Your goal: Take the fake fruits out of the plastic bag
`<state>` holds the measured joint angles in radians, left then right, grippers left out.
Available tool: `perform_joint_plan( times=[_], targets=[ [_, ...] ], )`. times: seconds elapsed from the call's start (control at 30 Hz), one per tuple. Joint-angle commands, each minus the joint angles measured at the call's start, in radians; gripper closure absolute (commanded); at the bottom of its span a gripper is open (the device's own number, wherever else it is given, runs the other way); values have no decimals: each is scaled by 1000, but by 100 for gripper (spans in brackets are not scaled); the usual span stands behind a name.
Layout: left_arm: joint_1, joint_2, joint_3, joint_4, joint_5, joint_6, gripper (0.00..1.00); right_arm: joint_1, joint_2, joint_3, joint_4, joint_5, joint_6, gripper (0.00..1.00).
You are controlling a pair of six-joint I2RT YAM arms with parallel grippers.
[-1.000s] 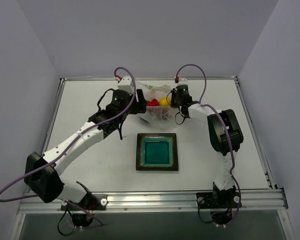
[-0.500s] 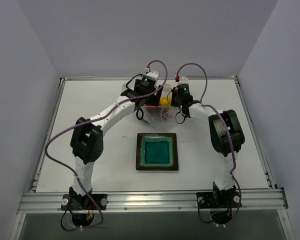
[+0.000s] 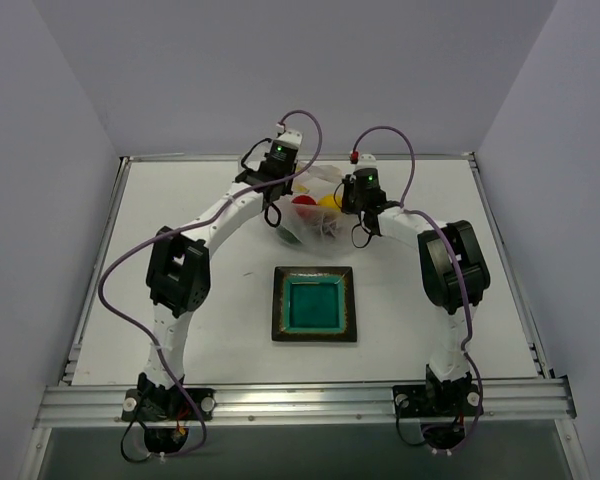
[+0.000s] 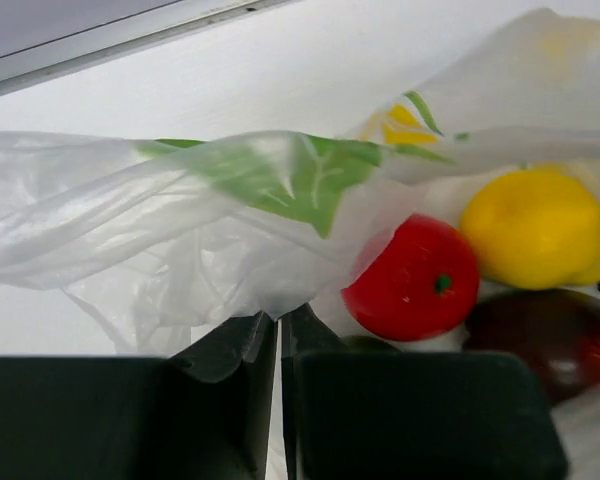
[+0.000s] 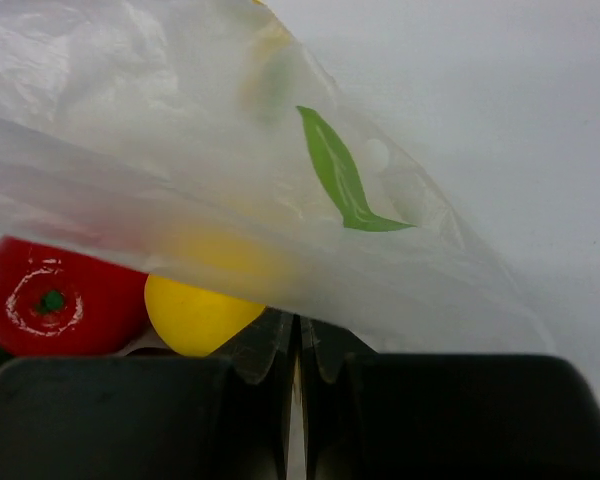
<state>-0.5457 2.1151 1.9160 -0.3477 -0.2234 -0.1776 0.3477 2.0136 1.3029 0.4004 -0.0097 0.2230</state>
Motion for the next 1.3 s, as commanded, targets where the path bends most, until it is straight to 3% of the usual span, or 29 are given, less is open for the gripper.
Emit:
perform_joint_plan(
  times=[0.0, 0.27, 0.63, 0.9, 0.97, 1.07, 1.1, 1.17, 1.27],
  targets=[
    [65, -38, -2, 70, -57, 7, 98, -4, -12, 32, 5, -6, -8, 100],
    [171, -55, -71, 131, 35, -80, 98, -18, 36, 64, -18, 43, -19, 100],
    [297, 65, -83, 153, 346, -243, 98, -55, 123, 81, -23, 42, -14, 100],
    [332, 76, -95, 148, 375, -263, 96, -76, 93, 65, -26, 20, 1, 100],
    [329, 31, -113, 167, 392, -276, 89, -75, 74, 67, -40, -22, 3, 100],
    [317, -33, -136, 174, 423, -304, 52, -62, 47, 72, -57, -45, 7, 100],
    [311, -52, -150, 170, 427, -312, 33, -55, 37, 68, -57, -47, 7, 100],
    [294, -111, -173, 159, 426, -318, 25, -30, 16, 67, -63, -44, 7, 97],
    [273, -212, -254, 168, 414, -349, 20, -10, -9, 64, -69, -24, 10, 96]
  ],
)
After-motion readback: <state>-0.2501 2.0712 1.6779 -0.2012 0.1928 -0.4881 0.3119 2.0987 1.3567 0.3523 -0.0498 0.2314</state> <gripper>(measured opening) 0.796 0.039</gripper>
